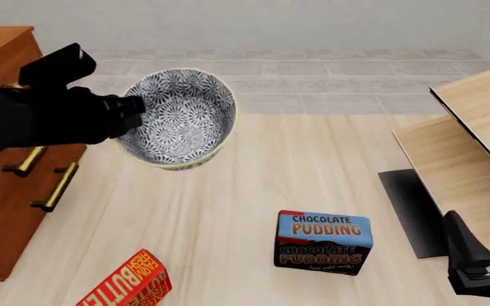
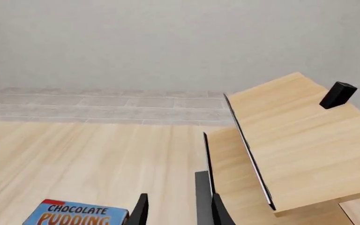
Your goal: Close the top drawer of the cabinet and put the bowl on top of it.
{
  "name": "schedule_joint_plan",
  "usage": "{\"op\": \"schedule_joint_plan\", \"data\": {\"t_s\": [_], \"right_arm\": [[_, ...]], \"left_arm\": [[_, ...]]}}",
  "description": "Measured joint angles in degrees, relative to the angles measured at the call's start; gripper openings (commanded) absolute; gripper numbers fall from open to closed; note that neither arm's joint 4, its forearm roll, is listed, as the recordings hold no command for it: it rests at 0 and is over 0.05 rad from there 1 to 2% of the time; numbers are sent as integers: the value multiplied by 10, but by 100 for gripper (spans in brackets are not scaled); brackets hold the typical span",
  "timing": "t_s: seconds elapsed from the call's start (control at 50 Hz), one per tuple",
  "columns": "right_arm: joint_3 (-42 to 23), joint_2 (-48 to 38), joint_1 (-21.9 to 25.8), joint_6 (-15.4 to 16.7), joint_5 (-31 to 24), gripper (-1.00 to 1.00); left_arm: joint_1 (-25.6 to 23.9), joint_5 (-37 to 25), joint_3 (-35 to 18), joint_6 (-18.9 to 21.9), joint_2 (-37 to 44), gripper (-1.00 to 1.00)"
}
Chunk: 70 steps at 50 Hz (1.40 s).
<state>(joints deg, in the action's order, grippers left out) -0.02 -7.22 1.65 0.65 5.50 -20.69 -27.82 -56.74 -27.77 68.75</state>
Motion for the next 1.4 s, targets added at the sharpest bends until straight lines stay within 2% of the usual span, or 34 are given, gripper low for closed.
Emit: {"op": "schedule_joint_plan", "data": {"t_s": [0.26,0.6,0.8,1.02,1.2,1.4], "right_arm": [[0,0,0,2,1,100],[0,0,0,3,0,100],[0,2,0,3,-1,100],[0,3,-1,3,-2,100],[0,7,-2,2,-6,100],[0,8,-1,2,-7,100]], "left_arm": [[56,-82,-49,-17,-5,-100],[120,-183,-118,-69,0,-100],[155,-245,-169,-85,7,-100],[207,-321,-249,-67,16,-100],[254,-378,-331,-37,30,-100],[282,-406,-376,-21,37,-100]]}}
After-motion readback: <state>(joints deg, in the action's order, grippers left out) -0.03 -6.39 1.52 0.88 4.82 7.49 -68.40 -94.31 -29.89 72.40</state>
